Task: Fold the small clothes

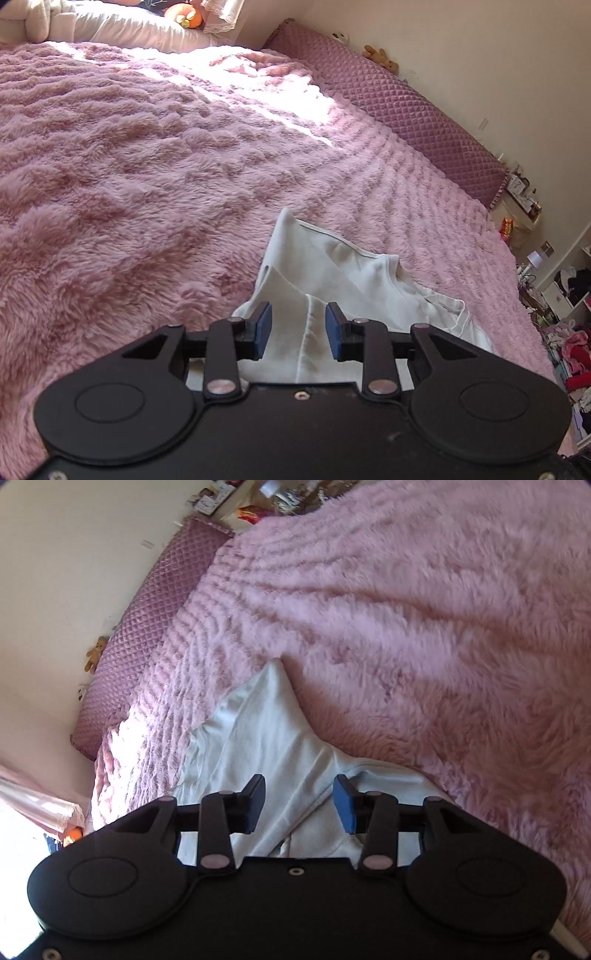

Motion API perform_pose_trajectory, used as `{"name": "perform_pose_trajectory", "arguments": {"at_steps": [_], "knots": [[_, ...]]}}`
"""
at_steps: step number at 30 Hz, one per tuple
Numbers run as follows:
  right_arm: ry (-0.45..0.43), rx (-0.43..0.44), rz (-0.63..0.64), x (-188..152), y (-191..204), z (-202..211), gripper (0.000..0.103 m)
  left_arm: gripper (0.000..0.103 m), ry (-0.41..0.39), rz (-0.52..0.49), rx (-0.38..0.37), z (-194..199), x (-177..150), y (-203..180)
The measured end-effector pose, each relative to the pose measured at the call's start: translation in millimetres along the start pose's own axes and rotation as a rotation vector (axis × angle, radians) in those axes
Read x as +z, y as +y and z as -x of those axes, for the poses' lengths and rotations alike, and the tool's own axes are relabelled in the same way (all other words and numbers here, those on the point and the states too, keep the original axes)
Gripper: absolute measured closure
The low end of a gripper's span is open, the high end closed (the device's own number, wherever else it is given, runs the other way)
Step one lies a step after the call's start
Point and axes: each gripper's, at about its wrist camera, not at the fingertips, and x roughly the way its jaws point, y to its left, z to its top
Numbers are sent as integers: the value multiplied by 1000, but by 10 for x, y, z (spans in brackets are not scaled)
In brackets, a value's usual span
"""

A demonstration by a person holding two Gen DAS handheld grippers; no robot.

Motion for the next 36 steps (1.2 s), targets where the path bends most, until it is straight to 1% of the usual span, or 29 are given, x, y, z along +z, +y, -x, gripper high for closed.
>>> {"name": "perform_pose_trajectory", "arguments": {"at_steps": [1,3,4,5,7,8,9,10,11,13,14,15,16,17,18,19,21,23,26,27,28,30,31,32,33,36], "knots": [[-4,26,67,-21,91,18,56,66,22,-22,-36,-85,-7,-65],[24,92,178,-56,242,-57,56,60,79,-64,-75,-283,-42,-173],[49,108,209,-62,275,-140,56,60,102,-88,-71,-390,-63,-203],[63,100,217,-69,278,-207,56,60,109,-109,-45,-457,-81,-220],[95,34,202,-60,235,-385,56,60,132,-155,27,-624,-122,-186],[105,-9,188,-43,176,-449,59,58,148,-159,36,-691,-129,-138],[109,-42,177,-30,114,-494,71,59,165,-161,29,-776,-116,-75],[108,-37,169,-22,33,-503,76,62,172,-159,30,-794,-108,-32],[107,-14,157,-8,-39,-491,75,62,177,-149,23,-797,-94,-6],[124,25,116,34,-138,-417,74,60,216,-116,-19,-747,3,57],[140,30,90,60,-169,-361,71,57,232,-87,-45,-657,50,102],[158,25,63,87,-191,-246,59,53,232,-73,-63,-514,96,133],[163,32,64,108,-203,-99,56,48,224,-78,-72,-337,137,167],[163,43,80,125,-211,32,55,45,213,-90,-77,-100,181,228],[162,58,107,112,-201,205,54,38,208,-98,-84,111,190,302],[162,70,132,102,-235,404,52,35,213,-99,-96,341,184,407],[183,77,179,58,-358,796,50,34,243,-86,-94,766,122,650],[212,60,203,-27,-521,1126,50,34,295,-30,-75,1173,-33,961],[276,12,223,-221,-816,1558,49,34,394,120,-46,1591,-340,1450],[289,6,227,-275,-873,1643,49,34,413,167,-43,1698,-439,1572],[315,7,236,-360,-954,1741,49,34,430,212,-57,1793,-542,1678],[357,8,251,-484,-1010,1827,49,34,476,291,-115,1897,-728,1788],[395,20,260,-561,-1020,1843,49,33,493,314,-136,1927,-802,1803],[410,26,272,-627,-1016,1850,49,31,505,326,-159,1959,-892,1798],[407,26,283,-672,-1006,1857,49,30,515,327,-174,1962,-941,1796],[395,20,277,-746,-991,1817,45,30,544,330,-188,1952,-1038,1750]]}}
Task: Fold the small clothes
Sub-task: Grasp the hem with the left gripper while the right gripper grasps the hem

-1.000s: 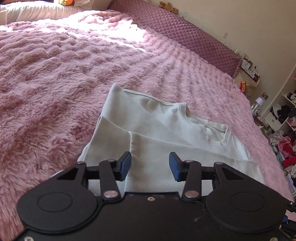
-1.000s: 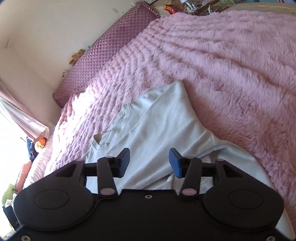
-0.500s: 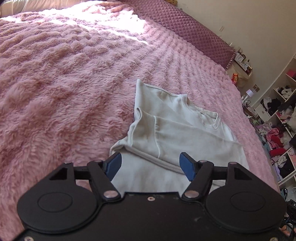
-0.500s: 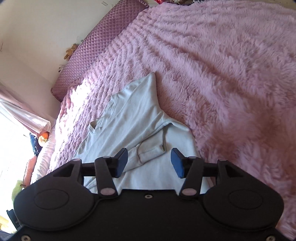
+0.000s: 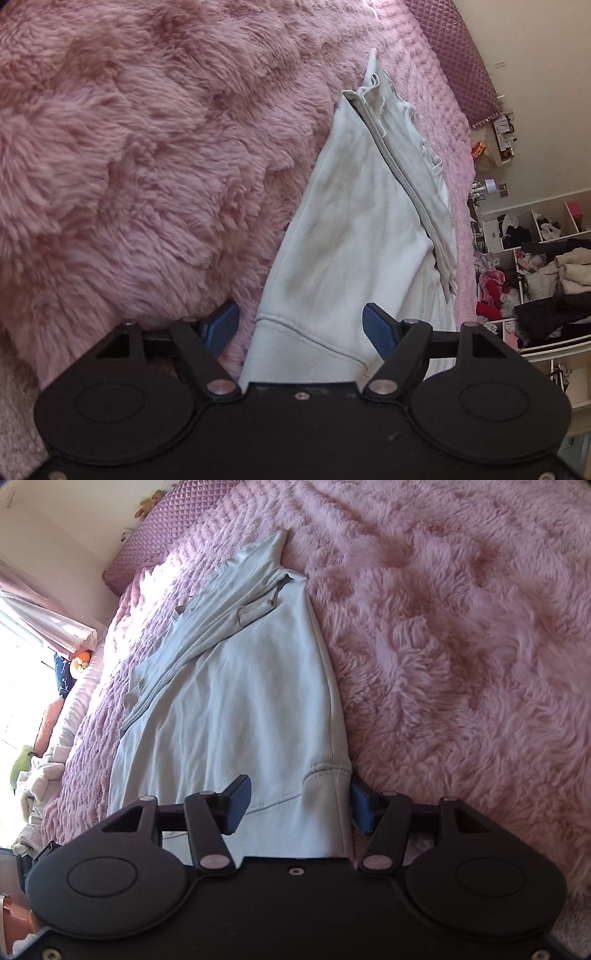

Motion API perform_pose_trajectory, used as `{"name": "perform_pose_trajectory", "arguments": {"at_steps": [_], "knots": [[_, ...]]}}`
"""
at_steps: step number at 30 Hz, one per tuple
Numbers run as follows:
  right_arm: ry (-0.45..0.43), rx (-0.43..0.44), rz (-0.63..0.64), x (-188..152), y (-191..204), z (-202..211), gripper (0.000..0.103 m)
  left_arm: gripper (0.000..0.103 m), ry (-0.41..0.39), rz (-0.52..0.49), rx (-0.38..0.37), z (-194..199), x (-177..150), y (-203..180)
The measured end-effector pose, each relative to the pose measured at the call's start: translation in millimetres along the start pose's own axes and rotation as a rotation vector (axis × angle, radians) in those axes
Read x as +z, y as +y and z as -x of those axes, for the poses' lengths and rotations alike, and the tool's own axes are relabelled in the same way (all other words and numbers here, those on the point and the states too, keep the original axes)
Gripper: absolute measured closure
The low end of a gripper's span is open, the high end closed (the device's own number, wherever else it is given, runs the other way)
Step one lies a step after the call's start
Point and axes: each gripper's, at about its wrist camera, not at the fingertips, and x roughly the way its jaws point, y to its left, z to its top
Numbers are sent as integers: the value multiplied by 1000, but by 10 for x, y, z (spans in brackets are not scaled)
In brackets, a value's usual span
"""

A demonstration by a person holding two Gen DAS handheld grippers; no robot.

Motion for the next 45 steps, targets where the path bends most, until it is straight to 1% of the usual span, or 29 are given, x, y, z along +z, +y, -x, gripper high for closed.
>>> {"name": "perform_pose_trajectory", "arguments": {"at_steps": [2,4,6,8,9,10,11,12,13,14,15,17,19,21,22,24,26,28,30,32,33,34,35,36,37,39,42,44,45], "knots": [[-14,5,-19,11,53,-28,45,29,22,-16,-22,-37,-78,-45],[-18,23,-13,9,99,-40,45,29,41,-26,-24,-83,-126,-94],[-9,38,-13,-5,137,-75,45,29,45,-24,-28,-143,-165,-92],[6,34,-2,-20,157,-117,47,32,50,-24,-25,-195,-192,-100],[5,19,-1,-29,164,-133,54,43,44,-24,-14,-208,-205,-110],[6,0,-4,-33,171,-151,60,60,46,-22,6,-221,-216,-121],[3,-16,-11,-37,171,-150,62,68,47,-12,34,-268,-181,-146],[-4,-29,-19,-34,173,-148,68,78,49,3,54,-273,-187,-139],[-4,-49,-19,-22,161,-131,81,85,52,14,57,-277,-186,-143],[-7,-70,-6,-10,186,-129,90,88,51,15,50,-274,-178,-164],[-13,-79,12,7,218,-99,95,90,46,1,56,-232,-152,-199],[-32,-70,46,25,319,4,97,92,21,-53,68,-136,-100,-356],[-57,-81,91,25,465,190,99,93,5,-94,76,4,-66,-517],[-68,-72,69,7,498,354,100,93,-2,-134,64,149,-63,-619],[-65,-70,43,-14,486,419,101,93,-4,-152,78,197,-81,-638],[-50,-76,5,-121,406,460,101,93,23,-178,98,211,-144,-581],[-25,-106,-8,-276,260,400,101,92,74,-177,131,110,-225,-389],[7,-121,-70,-406,88,277,101,90,109,-162,152,-47,-294,-183],[6,-130,-80,-477,-17,216,100,86,110,-154,141,-135,-332,-29],[10,-102,-93,-479,-69,239,98,85,109,-113,87,-97,-319,51],[5,-86,-100,-462,-87,275,86,72,113,-111,81,-75,-310,53],[4,-70,-102,-434,-89,321,76,55,123,-108,71,-28,-299,64],[4,-52,-97,-412,-97,341,71,50,121,-113,53,1,-300,59],[4,-32,-89,-388,-96,360,62,44,119,-125,47,18,-304,47],[9,-20,-85,-373,-92,361,59,44,128,-139,52,9,-315,48],[30,-18,-84,-357,-89,326,59,44,154,-148,65,-42,-347,11],[67,-17,-68,-374,-40,254,59,44,158,-129,52,-58,-408,14],[71,-24,-65,-385,-18,220,59,51,149,-96,41,-38,-430,44],[73,-24,-68,-379,-11,208,61,71,146,-83,42,-38,-432,48]]}}
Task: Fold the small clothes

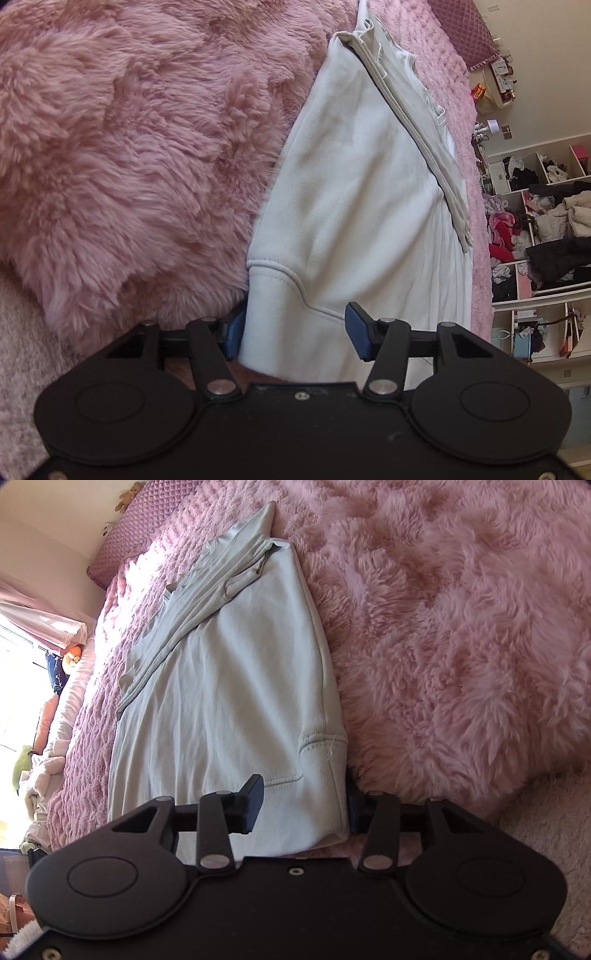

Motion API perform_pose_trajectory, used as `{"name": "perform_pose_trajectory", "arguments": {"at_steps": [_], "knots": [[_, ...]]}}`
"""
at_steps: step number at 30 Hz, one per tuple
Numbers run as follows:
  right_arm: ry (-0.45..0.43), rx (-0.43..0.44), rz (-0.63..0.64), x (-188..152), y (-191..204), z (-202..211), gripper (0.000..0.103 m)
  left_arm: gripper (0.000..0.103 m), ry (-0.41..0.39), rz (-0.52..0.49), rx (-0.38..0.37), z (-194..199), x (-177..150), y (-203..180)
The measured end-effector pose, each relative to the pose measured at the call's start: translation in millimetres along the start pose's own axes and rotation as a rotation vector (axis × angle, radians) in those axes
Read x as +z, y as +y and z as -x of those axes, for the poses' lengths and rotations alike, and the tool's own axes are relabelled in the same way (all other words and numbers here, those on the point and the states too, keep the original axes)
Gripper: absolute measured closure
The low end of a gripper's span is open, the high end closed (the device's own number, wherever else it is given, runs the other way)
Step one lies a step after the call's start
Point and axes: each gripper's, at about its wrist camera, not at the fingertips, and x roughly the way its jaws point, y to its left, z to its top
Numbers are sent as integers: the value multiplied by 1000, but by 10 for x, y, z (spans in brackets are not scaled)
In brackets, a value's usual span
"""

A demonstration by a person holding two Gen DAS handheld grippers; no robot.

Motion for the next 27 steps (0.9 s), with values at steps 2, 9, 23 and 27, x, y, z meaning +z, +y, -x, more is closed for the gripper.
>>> {"name": "perform_pose_trajectory", "arguments": {"at_steps": [2,9,23,27], "knots": [[3,-6,-4,29,24,-3,85,95,8,27,-29,24,24,19],[-49,123,-55,405,231,163,95,97,-91,30,-164,231,327,-330],[-267,228,17,2811,1008,-924,95,94,-231,-175,-164,-542,2769,-1678],[-289,98,23,3304,1044,-1578,51,50,-314,-185,-1,-952,3279,-1793]]}}
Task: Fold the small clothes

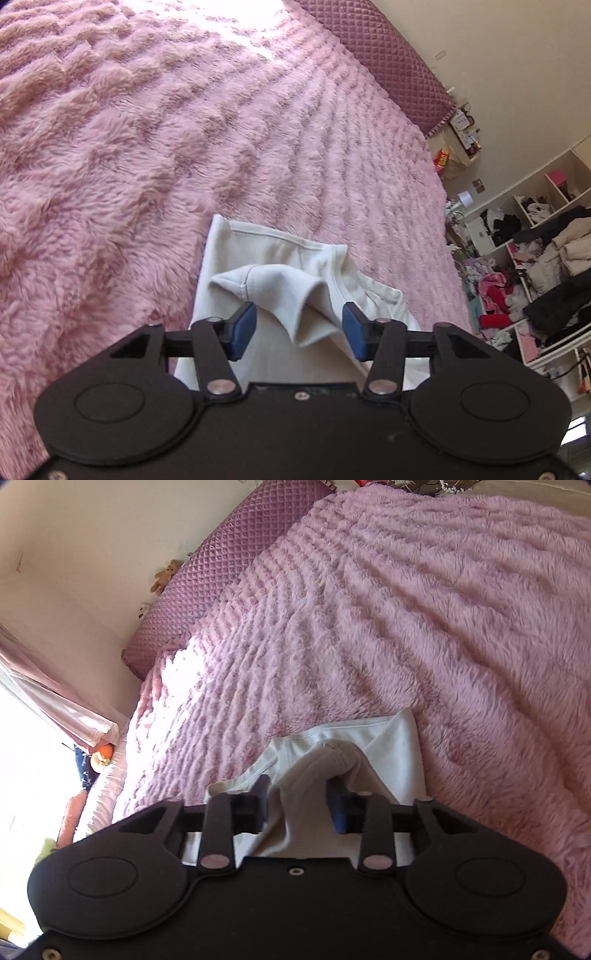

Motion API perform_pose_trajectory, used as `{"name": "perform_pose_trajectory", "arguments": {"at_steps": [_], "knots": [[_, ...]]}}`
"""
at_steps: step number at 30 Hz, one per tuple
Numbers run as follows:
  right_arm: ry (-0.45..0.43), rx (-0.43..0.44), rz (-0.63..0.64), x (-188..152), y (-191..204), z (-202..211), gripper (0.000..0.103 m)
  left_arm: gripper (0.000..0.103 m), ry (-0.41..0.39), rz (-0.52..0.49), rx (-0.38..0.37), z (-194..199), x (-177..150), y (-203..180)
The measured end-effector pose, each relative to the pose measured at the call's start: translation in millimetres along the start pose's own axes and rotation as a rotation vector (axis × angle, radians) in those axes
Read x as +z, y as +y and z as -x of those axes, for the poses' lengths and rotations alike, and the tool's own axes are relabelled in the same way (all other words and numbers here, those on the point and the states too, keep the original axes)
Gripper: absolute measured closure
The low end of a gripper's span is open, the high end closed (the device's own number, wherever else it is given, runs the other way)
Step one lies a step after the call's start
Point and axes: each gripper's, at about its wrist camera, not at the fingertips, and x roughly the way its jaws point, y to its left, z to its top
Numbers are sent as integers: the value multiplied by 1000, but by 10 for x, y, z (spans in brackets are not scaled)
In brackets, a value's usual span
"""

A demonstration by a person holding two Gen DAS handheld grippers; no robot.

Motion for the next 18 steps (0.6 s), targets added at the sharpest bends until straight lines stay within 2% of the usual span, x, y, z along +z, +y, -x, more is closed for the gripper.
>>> {"name": "perform_pose_trajectory", "arguments": {"at_steps": [1,2,3,4,5,7,9,12,15,18], "knots": [[-25,-56,-22,-21,-50,-42,50,50,-13,20,10,-25,4,34],[-25,-63,-40,-72,-96,-30,50,50,-12,52,-18,-13,-23,88],[-11,-32,-49,-123,-133,6,50,50,-12,92,-67,55,-95,173],[12,38,-62,-227,-179,123,50,50,-7,112,-103,151,-211,230],[23,74,-70,-319,-212,232,50,50,-1,120,-119,272,-346,281],[47,132,-55,-632,-243,590,50,48,18,122,-114,499,-632,353],[62,133,-44,-877,-296,873,49,46,37,141,-91,697,-966,428],[115,100,-101,-1229,-485,1136,47,44,79,202,-58,829,-1415,632],[127,52,-151,-1423,-656,1170,47,44,104,251,-42,720,-1610,792],[101,36,-221,-1475,-815,1046,47,44,75,269,-53,583,-1583,832]]}}
